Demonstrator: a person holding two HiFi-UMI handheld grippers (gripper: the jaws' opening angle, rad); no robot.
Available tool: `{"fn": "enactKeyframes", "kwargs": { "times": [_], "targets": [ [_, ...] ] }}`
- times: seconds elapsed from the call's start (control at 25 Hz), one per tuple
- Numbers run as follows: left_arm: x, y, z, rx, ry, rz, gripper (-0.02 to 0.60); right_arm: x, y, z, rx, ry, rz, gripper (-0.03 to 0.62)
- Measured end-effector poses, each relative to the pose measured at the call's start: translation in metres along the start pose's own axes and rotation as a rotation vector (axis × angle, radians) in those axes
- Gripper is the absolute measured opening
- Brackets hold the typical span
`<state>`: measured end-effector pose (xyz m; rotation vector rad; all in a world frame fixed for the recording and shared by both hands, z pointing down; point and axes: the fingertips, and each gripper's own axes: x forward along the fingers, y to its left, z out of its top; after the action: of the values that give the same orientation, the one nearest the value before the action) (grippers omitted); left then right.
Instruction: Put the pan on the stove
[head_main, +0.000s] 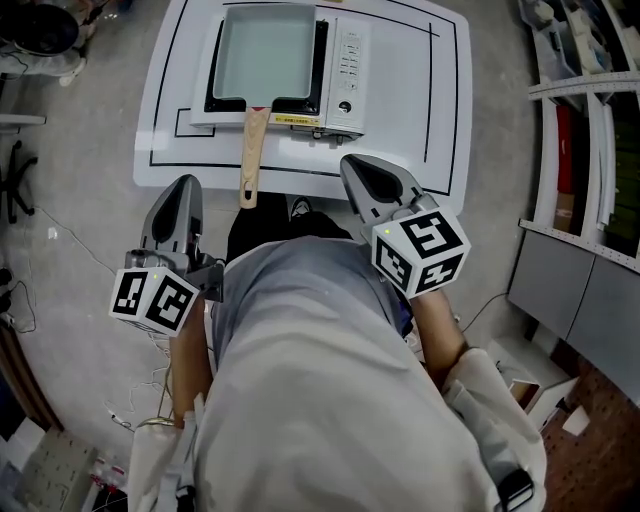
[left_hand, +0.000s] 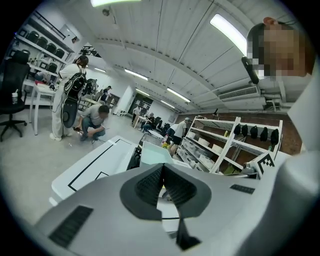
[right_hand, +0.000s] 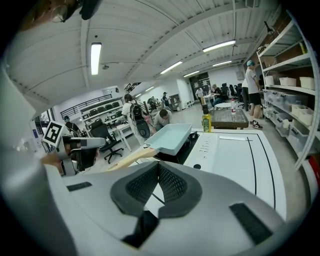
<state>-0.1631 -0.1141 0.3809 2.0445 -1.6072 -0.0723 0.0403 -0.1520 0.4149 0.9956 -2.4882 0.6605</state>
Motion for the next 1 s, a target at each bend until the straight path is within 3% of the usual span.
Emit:
{"fn": "enactKeyframes", "kwargs": {
  "times": [0.36, 0.56, 1.0],
  "targets": [
    [-0.009, -0.002, 0.005, 0.076, -0.015, 0.035, 0.008, -0.008, 0.006, 0.001, 0.026, -0.017, 0.050, 0.009],
    [-0.012, 0.002, 0.006, 0.090, -0.012, 0.051, 0.008, -0.008, 0.007, -0.008, -0.007, 0.031, 0.041, 0.009],
    [0.000, -0.003, -0.002, 0.135, 0.044, 0.019, 0.008, -0.007, 0.000, -0.015, 0.036, 0.057, 0.028, 0.009]
  ]
}}
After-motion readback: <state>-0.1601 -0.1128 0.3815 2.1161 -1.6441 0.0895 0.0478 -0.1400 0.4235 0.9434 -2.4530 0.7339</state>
